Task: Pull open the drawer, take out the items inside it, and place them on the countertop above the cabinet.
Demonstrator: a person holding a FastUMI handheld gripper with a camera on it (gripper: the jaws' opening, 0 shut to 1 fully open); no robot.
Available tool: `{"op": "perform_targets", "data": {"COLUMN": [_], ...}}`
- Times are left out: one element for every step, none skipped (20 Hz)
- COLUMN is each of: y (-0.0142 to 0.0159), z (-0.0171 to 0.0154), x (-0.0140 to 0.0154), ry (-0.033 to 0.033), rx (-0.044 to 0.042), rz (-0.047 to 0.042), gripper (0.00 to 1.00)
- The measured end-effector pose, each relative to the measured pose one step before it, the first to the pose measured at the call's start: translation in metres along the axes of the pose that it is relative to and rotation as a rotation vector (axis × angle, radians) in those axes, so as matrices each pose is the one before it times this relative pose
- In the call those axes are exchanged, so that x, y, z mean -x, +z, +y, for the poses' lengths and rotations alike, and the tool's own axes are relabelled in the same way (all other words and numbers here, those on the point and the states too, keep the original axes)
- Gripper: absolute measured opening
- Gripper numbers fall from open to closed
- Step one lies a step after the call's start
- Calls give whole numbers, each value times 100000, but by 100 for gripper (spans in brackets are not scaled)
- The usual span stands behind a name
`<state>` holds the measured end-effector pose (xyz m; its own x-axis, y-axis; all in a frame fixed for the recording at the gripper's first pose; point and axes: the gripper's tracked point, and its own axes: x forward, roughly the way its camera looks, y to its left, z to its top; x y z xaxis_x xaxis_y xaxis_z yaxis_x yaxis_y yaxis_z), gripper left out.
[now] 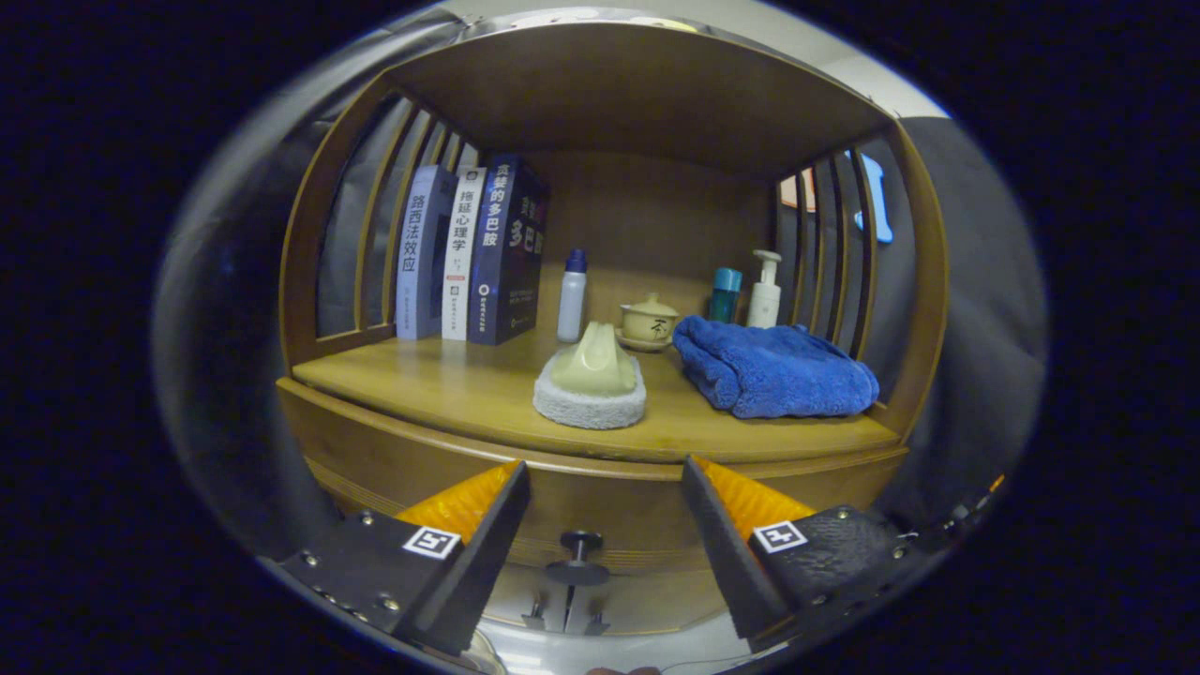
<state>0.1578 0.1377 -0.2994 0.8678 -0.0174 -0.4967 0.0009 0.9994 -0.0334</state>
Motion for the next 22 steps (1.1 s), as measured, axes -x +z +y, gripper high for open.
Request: {"op": "perform_targets", "data": {"y": [687,621,698,751,927,775,554,596,405,307,337,381,103,-154,115,209,266,291,348,554,654,702], "z": [-25,-211,-181,-257,-307,-343,-362,-416,-577,-819,-531,-442,-520,-423,-144,-62,10,4,-122,-309,-485,-620], "x": [457,604,601,621,558,513,526,400,442,478,536,360,196,263,131,228,330,441,446,579,705,668], "ry": [580,256,503,229,155,291,331,417,-333,-995,-563,-644,-1208,-1026,-537,-109,539,646,688,618,713,357], "rx": [728,760,77,-386,-540,-403,-399,-307,-124,-357,-1101,-1098,-472,-270,-533,-992,-1156,-1020,-710,-231,176,348], "rz": [-2663,-1526,-1307,-1485,-1913,-1326,-831,-939,-414,-187,-492,-808,72,566,203,-194,-388,-863,-933,-1489,-1779,-1489], "gripper": [97,97,97,97,97,97,96,96,96,96,96,96,96,96,96,96,96,96,96,96,96,96]}}
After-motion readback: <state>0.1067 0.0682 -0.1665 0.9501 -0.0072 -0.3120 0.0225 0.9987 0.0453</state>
